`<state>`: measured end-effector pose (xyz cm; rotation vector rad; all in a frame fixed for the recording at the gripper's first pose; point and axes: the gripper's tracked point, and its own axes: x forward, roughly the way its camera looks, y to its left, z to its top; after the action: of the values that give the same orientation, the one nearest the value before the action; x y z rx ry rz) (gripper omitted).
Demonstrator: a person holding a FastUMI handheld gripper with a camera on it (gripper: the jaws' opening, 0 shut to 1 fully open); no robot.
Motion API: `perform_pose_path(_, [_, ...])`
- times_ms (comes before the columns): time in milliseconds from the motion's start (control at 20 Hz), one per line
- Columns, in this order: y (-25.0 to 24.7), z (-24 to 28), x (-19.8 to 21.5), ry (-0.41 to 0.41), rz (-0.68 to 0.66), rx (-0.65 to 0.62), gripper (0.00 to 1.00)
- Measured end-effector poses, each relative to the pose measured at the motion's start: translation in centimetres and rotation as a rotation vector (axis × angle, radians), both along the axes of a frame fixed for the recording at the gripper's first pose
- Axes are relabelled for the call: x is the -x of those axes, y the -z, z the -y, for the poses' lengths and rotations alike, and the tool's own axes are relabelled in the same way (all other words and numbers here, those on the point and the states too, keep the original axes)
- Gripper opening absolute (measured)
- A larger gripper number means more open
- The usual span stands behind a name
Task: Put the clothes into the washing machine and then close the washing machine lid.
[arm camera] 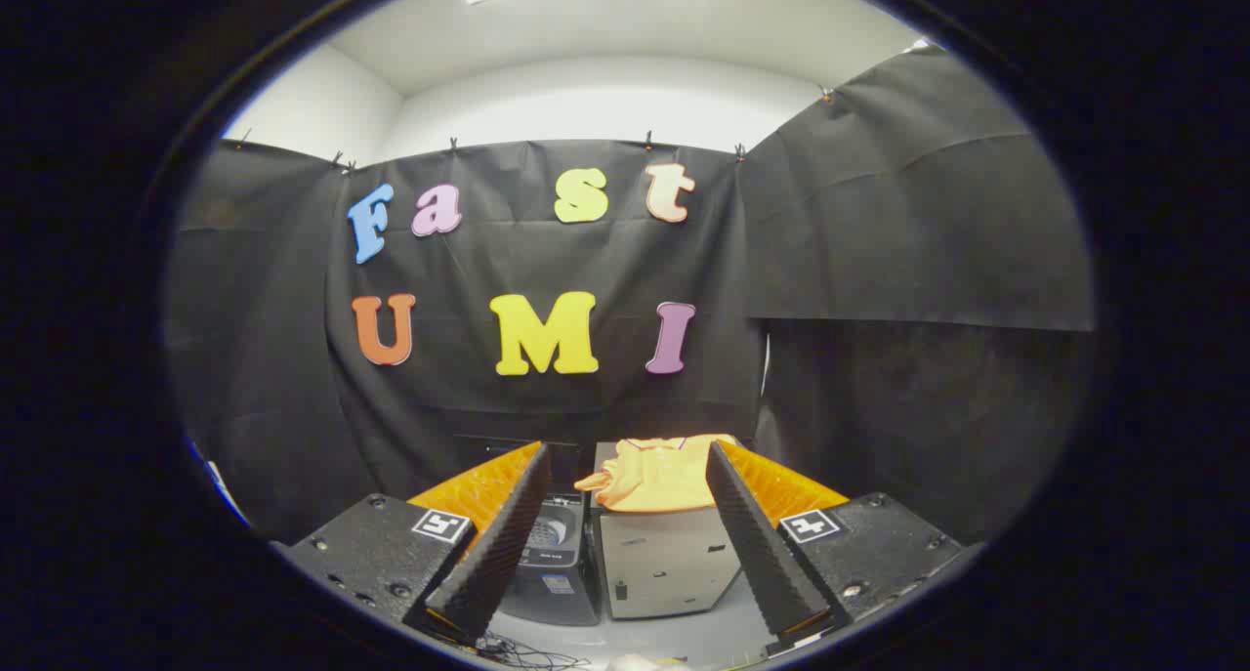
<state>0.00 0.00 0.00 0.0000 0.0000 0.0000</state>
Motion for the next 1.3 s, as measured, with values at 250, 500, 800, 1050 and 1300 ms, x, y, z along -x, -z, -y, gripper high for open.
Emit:
perform_pose_path(250, [-0.5,0.5,0.8,0.016,0.011,0.009,1.0])
perform_pose_path(500, [-1.0,0.3,0.7,0.019,0.017,0.01,1.0])
perform_pose_path(800, [-1.4,-1.0,-0.2,0.009,0.009,0.013,1.0])
perform_pose_path(1050, [-1.4,-0.9,-2.0,0.002,-0.011,0.018,1.0])
perform_pose_path(1300, [-1.7,1.1,-6.2,0.016,-0.024,0.021,1.0])
